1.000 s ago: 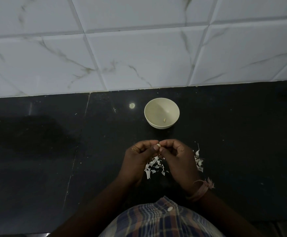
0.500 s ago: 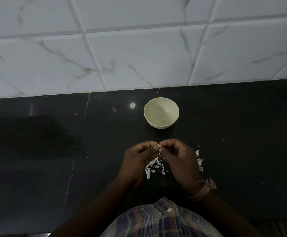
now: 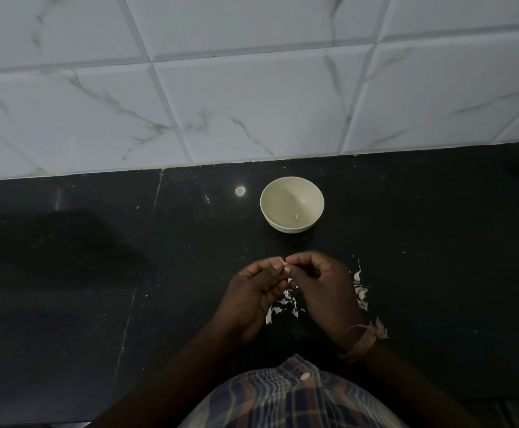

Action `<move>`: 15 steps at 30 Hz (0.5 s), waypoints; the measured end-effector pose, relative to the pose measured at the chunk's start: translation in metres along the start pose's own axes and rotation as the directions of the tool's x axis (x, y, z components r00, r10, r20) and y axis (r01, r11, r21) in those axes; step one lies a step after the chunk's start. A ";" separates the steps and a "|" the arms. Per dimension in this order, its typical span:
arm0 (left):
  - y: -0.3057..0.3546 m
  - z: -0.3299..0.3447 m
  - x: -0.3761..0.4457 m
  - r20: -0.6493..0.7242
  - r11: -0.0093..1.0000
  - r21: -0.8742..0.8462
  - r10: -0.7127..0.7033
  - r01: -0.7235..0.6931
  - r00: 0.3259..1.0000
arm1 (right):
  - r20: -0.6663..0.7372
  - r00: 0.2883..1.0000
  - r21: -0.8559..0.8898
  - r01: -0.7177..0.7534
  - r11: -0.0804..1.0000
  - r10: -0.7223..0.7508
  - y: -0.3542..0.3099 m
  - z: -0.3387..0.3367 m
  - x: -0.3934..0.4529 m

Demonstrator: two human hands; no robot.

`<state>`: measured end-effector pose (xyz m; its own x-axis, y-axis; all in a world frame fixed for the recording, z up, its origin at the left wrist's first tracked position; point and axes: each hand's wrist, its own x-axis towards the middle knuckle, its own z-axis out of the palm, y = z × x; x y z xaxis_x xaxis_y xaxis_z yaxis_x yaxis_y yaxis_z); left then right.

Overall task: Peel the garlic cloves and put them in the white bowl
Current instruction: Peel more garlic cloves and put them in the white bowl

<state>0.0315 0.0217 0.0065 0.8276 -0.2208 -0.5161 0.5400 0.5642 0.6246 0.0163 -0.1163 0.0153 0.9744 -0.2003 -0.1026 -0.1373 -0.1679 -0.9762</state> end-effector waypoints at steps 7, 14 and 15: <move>0.000 -0.003 0.004 0.012 1.000 -0.004 -0.031 0.031 0.999 | 0.024 0.987 -0.270 0.161 0.949 -0.160 0.002 -0.001 0.001; -0.004 -0.009 0.008 0.042 1.000 0.002 -0.023 0.023 0.999 | 0.057 0.976 -0.339 0.216 0.915 -0.210 0.000 -0.001 0.002; -0.004 -0.009 0.008 0.044 1.000 -0.003 -0.022 0.022 0.999 | 0.052 0.975 -0.355 0.220 0.909 -0.216 0.000 0.000 0.002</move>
<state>0.0345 0.0247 -0.0057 0.8213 -0.2679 -0.5036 0.5580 0.5612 0.6114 0.0182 -0.1169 0.0153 0.9890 -0.1087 0.1005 0.0262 -0.5393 -0.8417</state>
